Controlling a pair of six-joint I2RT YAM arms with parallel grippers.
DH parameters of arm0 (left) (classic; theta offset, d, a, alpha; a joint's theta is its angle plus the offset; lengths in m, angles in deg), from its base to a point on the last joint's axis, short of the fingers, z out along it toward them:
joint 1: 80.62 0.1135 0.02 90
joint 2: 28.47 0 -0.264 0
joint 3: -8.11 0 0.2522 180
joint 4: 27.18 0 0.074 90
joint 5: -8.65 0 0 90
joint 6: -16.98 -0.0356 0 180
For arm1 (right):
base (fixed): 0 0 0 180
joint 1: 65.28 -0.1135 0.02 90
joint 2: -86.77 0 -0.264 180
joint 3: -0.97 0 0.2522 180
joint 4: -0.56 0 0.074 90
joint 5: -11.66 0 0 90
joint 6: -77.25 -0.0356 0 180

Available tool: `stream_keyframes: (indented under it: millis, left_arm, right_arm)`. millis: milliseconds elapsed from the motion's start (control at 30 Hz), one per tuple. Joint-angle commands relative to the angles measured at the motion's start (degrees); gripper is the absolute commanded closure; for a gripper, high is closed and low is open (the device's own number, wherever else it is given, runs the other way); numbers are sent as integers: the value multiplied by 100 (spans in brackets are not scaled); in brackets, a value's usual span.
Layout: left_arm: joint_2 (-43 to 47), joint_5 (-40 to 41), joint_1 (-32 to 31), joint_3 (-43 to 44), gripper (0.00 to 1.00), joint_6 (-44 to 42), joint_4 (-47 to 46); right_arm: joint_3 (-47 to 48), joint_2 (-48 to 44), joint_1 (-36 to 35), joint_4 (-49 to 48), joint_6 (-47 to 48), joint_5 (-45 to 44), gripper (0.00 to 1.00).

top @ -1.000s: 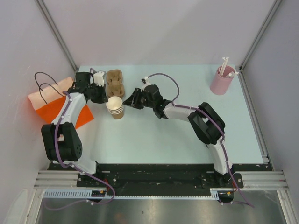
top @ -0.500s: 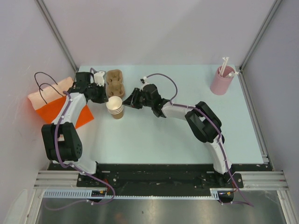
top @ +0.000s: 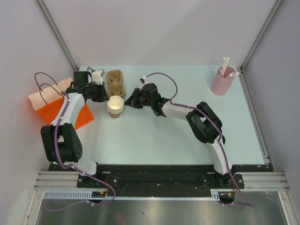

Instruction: Pack the takeout coffee

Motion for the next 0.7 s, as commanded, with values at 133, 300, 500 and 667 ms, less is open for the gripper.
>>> stream_keyframes:
  millis: [133, 300, 500, 667]
  left_arm:
    - [270, -856, 36, 297, 100, 357, 40]
    - [138, -567, 36, 165, 100, 243, 40]
    - [164, -619, 150, 208, 100, 295, 31]
    - [349, -575, 194, 367, 100, 348, 40]
  right_arm:
    - [286, -24, -152, 216, 138, -80, 80]
    - [357, -121, -196, 339, 278, -124, 78]
    - [321, -411, -178, 506, 542, -309, 77]
    - [488, -420, -205, 585, 639, -300, 75]
